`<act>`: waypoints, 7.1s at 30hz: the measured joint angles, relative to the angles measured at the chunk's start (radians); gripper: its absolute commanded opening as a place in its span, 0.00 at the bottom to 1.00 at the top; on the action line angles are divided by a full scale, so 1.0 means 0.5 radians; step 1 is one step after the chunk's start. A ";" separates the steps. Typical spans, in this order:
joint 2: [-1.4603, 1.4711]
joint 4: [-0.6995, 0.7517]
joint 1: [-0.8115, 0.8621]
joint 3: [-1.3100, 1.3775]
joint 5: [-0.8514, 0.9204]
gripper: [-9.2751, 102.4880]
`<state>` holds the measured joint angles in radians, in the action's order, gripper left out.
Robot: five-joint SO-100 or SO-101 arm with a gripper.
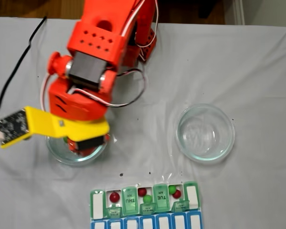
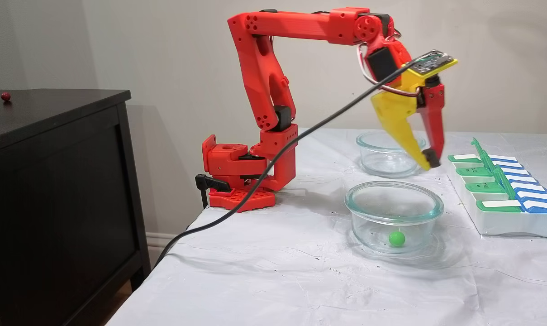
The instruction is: Sort medicines into box.
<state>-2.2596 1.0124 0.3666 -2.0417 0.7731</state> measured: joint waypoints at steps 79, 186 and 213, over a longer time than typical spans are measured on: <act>0.405 -0.920 0.344 -0.626 0.288 0.12; 0.583 -1.479 -0.534 -0.224 -0.598 0.08; 0.049 -2.279 -1.043 -0.681 -1.077 0.08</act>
<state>-2.2350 -0.1273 -0.1549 -2.3823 0.2347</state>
